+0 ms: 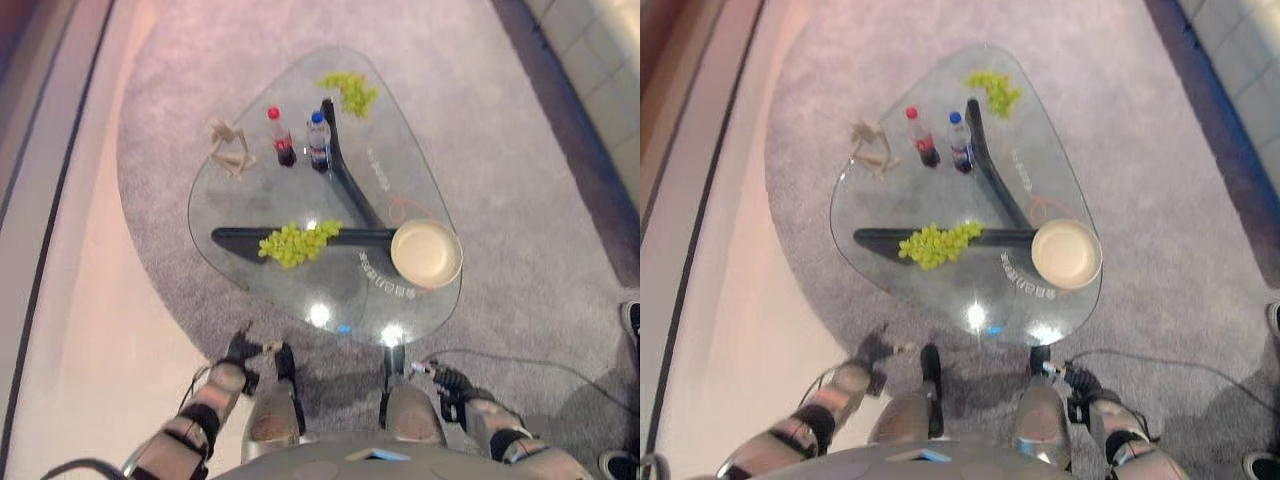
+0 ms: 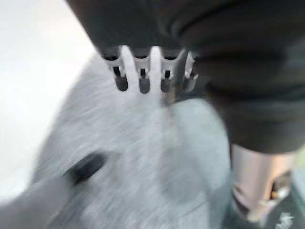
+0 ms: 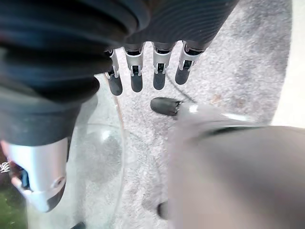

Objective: Pick up fruits into the plate

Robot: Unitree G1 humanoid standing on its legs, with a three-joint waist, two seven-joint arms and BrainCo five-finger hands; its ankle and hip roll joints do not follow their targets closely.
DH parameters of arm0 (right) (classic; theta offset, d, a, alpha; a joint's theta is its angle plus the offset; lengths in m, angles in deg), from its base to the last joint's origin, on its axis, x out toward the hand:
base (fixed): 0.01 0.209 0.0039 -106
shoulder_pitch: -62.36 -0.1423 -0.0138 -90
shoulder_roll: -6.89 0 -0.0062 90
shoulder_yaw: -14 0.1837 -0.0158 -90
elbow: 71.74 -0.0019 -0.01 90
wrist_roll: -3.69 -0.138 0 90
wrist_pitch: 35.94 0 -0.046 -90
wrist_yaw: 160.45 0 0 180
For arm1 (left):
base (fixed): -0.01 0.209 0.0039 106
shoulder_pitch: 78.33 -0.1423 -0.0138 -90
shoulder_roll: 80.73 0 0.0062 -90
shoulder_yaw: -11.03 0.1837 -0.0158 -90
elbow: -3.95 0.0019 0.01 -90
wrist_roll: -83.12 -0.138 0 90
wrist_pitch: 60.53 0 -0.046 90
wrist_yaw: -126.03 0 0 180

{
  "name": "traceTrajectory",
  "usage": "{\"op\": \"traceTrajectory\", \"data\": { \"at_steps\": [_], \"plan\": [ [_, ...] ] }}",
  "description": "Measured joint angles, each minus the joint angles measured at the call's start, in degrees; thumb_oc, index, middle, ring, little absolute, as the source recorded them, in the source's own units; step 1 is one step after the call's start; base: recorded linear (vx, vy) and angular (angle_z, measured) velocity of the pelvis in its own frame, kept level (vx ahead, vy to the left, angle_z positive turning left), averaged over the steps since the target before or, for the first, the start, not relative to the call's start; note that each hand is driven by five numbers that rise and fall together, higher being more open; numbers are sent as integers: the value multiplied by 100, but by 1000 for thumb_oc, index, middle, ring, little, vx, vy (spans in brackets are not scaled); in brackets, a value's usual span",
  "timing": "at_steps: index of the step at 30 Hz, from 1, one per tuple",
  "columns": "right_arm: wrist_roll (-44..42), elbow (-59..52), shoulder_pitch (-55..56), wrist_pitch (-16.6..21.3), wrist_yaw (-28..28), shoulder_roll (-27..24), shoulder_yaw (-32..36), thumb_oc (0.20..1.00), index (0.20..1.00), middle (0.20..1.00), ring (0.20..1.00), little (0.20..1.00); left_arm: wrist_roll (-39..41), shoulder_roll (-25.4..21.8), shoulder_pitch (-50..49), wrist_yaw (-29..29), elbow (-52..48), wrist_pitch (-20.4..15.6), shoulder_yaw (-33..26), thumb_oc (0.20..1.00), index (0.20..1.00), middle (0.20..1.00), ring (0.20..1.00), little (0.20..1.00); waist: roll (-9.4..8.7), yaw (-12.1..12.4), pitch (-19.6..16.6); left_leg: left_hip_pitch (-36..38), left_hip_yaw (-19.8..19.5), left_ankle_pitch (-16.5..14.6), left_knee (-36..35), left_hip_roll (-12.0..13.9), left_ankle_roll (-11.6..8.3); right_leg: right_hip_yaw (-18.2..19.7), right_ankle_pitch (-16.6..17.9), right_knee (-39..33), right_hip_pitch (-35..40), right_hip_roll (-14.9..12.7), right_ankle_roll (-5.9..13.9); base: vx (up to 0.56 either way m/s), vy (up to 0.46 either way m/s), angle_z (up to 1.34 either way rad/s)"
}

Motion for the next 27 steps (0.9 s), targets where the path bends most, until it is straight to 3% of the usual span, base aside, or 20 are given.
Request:
{"op": "traceTrajectory", "data": {
  "at_steps": [6, 10, 15, 19, 27],
  "plan": [
    [-306, -660, -601, -10, 16, -261, -167, 1000, 1000, 1000, 1000, 1000, -155, -1282, 1319, -317, -675, 313, 130, 1000, 1000, 1000, 1000, 1000, 67, -169, 861, -299, 144, 74, 2, -11, 20, 140, 108, 34, -418, 6, -16, -84, 37, -12],
    [-501, -676, -736, -15, 69, -282, -211, 1000, 1000, 1000, 1000, 1000, -375, -1790, 2353, -312, -762, 884, 154, 1000, 1000, 1000, 1000, 1000, 72, -181, 888, -751, 163, 110, 6, -13, 24, 184, 111, 170, -947, 5, -18, -56, -32, -6],
    [-772, -873, -877, 1, 177, -284, -267, 1000, 1000, 1000, 1000, 1000, -741, -1846, 3361, -318, -703, 1378, 379, 1000, 1000, 1000, 1000, 1000, 53, -253, 897, -1141, 196, 121, 88, -20, 29, 278, 99, 447, -1494, -13, -8, -33, -33, -10],
    [-1055, -1119, -1103, 3, 282, -290, -394, 1000, 1000, 1000, 1000, 1000, -1116, -1836, 4039, -425, -635, 1744, 675, 1000, 1000, 1000, 1000, 1000, 31, -489, 909, -1593, 197, 125, 236, -6, 34, 321, 100, 687, -2024, -9, -9, -45, -32, -5],
    [-1478, -1251, -1296, 117, 296, -288, -429, 1000, 1000, 1000, 1000, 1000, -1552, -1783, 4648, -497, 21, 1967, 1317, 1000, 1000, 1000, 1000, 1000, -47, -728, 922, -2361, 259, 149, 486, -3, 54, 591, 106, 1065, -2958, 3, -17, -45, -25, -8]
  ]
}}
